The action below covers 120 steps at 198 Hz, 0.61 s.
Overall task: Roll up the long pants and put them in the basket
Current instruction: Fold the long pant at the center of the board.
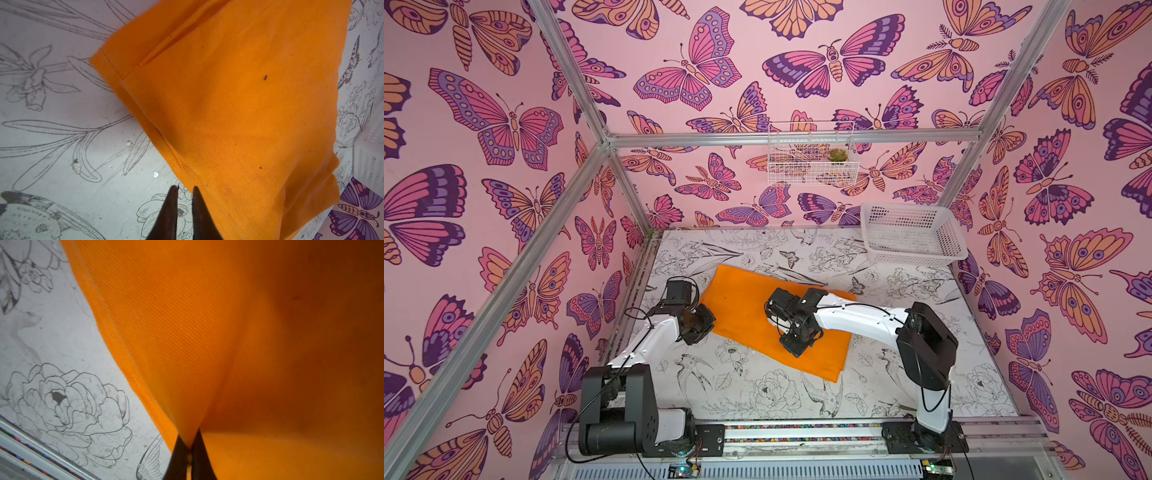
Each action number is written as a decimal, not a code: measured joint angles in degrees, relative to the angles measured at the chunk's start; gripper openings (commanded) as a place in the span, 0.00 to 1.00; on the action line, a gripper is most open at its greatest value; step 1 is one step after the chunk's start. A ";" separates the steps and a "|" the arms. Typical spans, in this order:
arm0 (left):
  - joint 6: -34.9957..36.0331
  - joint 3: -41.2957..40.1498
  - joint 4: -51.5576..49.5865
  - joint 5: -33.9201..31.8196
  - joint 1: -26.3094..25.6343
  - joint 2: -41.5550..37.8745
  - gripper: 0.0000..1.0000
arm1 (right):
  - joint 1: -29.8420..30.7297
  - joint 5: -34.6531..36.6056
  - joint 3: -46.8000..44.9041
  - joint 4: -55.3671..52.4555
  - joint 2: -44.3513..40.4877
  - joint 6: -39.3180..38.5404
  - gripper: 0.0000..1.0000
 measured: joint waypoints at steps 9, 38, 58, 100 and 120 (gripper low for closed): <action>0.15 0.13 -0.11 -0.04 0.04 0.31 0.18 | 0.55 -1.22 0.28 0.04 0.52 0.02 0.13; 0.37 2.62 -0.85 0.22 0.07 3.43 0.17 | 1.64 -6.82 -0.22 1.07 0.74 0.70 0.36; 0.37 4.57 -0.90 0.13 -0.74 4.61 0.18 | 1.51 -9.01 -2.29 2.23 -2.16 1.70 0.45; -0.17 10.69 -0.52 -0.74 -8.57 7.67 0.19 | -3.93 -5.38 -4.31 2.86 -14.82 4.13 0.34; -1.27 13.20 1.03 -0.44 -12.72 12.59 0.18 | -7.67 -1.70 -5.07 3.93 -15.32 4.87 0.00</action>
